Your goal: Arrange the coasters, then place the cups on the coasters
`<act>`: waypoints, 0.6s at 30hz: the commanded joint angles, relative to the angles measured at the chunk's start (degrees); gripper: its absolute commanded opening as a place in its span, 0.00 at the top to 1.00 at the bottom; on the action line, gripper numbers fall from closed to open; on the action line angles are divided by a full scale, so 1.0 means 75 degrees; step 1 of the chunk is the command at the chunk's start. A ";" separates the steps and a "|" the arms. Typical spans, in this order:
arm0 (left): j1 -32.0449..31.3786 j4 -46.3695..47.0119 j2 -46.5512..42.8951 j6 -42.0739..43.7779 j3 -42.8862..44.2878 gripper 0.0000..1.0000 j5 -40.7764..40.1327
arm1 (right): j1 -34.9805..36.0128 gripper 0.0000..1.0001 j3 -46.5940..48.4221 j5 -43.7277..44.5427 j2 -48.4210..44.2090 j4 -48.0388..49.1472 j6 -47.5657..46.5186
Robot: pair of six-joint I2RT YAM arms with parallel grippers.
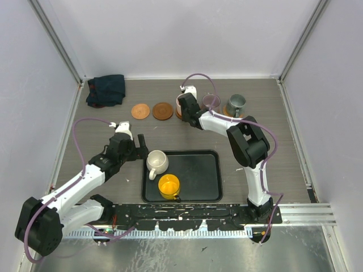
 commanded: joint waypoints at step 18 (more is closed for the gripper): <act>0.0047 0.0489 0.0057 0.0006 0.0074 0.00 0.0017 | 0.0005 0.46 0.0503 0.0302 -0.0289 0.0391 0.0035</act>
